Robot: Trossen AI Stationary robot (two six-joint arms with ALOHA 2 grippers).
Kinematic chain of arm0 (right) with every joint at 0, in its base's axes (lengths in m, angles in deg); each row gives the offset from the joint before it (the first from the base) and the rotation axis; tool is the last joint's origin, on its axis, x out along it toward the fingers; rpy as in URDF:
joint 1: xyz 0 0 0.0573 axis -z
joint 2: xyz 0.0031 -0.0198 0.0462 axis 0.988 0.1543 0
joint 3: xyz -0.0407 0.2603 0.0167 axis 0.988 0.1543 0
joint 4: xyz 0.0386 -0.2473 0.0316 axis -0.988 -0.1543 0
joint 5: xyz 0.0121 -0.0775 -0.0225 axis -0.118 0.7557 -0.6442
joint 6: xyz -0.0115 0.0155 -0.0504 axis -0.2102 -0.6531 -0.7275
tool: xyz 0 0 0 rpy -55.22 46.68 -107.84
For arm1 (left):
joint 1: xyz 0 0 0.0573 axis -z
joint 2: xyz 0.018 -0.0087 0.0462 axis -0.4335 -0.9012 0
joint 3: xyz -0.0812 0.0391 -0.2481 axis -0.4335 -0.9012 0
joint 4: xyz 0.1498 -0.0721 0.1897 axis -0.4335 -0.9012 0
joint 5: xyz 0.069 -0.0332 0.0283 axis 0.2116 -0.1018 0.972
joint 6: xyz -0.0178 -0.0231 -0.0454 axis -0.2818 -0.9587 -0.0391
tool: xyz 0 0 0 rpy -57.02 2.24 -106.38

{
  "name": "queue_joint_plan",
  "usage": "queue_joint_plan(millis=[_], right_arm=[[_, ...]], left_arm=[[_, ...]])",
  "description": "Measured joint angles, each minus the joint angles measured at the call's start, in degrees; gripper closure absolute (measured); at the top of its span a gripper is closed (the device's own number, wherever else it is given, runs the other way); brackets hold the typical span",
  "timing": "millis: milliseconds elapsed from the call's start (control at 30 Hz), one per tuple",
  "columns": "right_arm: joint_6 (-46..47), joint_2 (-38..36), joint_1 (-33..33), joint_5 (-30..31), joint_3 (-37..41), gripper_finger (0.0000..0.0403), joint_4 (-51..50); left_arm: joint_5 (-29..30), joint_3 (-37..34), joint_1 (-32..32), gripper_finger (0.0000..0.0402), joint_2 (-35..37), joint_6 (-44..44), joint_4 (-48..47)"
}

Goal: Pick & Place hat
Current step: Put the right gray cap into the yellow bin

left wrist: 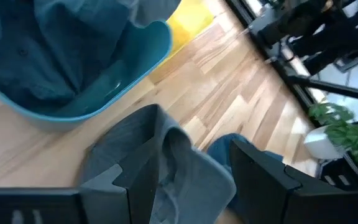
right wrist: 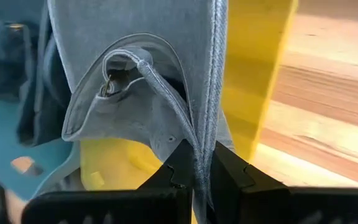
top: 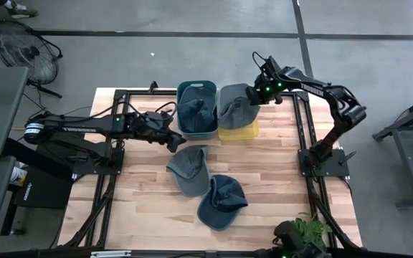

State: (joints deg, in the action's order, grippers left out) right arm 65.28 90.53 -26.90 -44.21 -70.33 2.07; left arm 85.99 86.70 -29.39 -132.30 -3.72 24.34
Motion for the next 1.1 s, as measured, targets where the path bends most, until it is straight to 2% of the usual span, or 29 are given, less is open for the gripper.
queue_joint_plan(millis=[367, 633, 833, 1100], right_arm=[[2.3, 0.0, -3.2, 2.5, 0.0, 0.0372, -0.4], [2.6, 0.0, -4.1, 4.8, 0.0, 0.0367, 0.1], [1.9, 0.0, -4.0, 6.2, 0.0, 0.03, -1.4], [-1.3, -0.1, -3.9, 3.8, 0.0, 0.02, -1.3]], left_arm=[[-3.0, 0.0, 0.0, 0.0211, -4.3, -1.2, 2.4], [-3.0, 0.0, 0.0, 0.0211, -4.4, -0.5, 4.7], [-4.3, 0.0, 0.0, 0.0211, -4.4, -0.5, 4.7], [-4.6, 0.0, 0.0, 0.0211, -4.4, -0.5, 4.6]])
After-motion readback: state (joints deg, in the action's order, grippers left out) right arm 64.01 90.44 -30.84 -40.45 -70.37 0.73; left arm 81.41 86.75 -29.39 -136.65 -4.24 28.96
